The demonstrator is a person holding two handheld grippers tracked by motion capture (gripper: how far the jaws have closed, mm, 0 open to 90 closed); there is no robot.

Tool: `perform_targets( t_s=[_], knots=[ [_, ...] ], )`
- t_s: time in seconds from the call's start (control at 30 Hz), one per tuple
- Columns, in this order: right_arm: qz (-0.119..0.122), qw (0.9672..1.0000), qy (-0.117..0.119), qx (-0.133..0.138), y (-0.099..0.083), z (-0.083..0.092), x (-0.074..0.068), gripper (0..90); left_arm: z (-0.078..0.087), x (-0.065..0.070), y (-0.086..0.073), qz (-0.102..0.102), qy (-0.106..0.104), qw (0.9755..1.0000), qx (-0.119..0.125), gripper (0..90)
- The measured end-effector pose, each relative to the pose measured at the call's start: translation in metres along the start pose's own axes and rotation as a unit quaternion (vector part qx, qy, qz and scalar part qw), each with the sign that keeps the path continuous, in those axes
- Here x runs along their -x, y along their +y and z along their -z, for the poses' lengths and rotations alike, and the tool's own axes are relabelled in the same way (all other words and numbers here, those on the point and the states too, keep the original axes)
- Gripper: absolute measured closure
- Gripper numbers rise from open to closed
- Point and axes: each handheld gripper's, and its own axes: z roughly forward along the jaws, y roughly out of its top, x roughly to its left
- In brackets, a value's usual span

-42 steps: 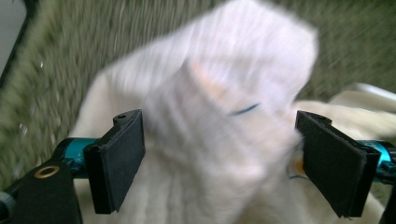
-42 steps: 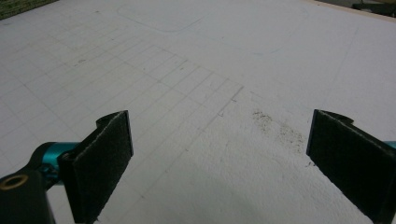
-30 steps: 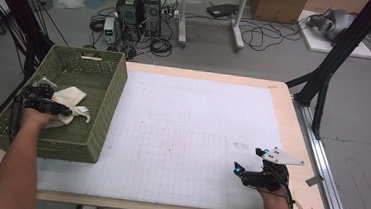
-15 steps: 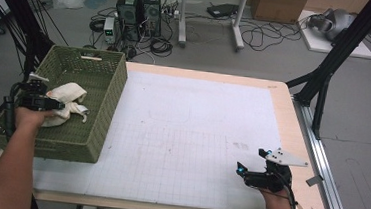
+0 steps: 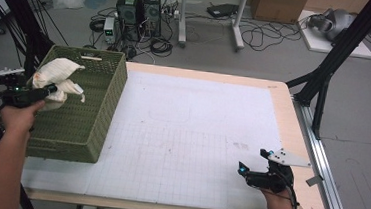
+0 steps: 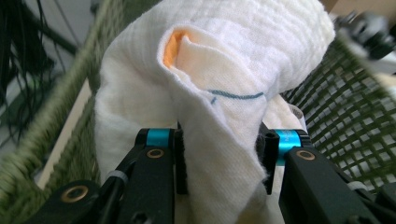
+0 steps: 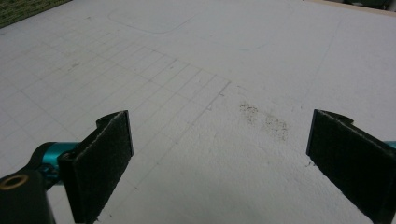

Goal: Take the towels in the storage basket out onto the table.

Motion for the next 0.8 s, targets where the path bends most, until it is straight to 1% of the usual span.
perform_targets(
  t_s=[0.13,0.2,0.27,0.4,0.43,0.5,0.6,0.7,0.73,0.8],
  knots=[
    [0.000,1.0000,0.002,-0.001,0.001,-0.002,-0.001,6.4,0.013,0.003,0.006,-0.008,-0.007,0.9994,0.032,68.4],
    [0.000,1.0000,0.004,-0.002,0.001,-0.003,-0.001,6.4,0.019,0.004,0.008,-0.007,-0.010,0.9989,0.045,68.5],
    [0.004,1.0000,0.004,-0.001,0.001,-0.003,-0.001,6.4,0.024,0.007,0.011,-0.010,-0.016,0.9984,0.054,68.5],
    [0.000,1.0000,0.006,-0.003,0.001,-0.004,-0.001,6.4,0.033,0.014,0.015,-0.019,-0.032,0.9966,0.073,68.5],
    [0.001,1.0000,0.006,-0.003,0.001,-0.005,-0.001,6.4,0.037,0.019,0.018,-0.025,-0.037,0.9958,0.079,68.5],
    [0.003,1.0000,0.007,-0.003,0.002,-0.005,-0.001,6.4,0.041,0.025,0.020,-0.028,-0.048,0.9946,0.088,68.4],
    [0.001,1.0000,0.008,-0.005,0.002,-0.006,-0.003,6.4,0.046,0.039,0.023,-0.037,-0.067,0.9922,0.099,68.3],
    [0.003,1.0000,0.008,-0.002,0.003,-0.006,-0.003,6.4,0.050,0.056,0.026,-0.048,-0.091,0.9891,0.106,68.2],
    [-0.001,1.0000,0.009,-0.003,0.003,-0.005,-0.003,6.4,0.051,0.060,0.027,-0.049,-0.096,0.9883,0.107,68.2],
    [-0.002,1.0000,0.009,0.001,0.003,-0.005,-0.003,6.4,0.052,0.073,0.029,-0.055,-0.116,0.9854,0.112,68.0]
  ],
)
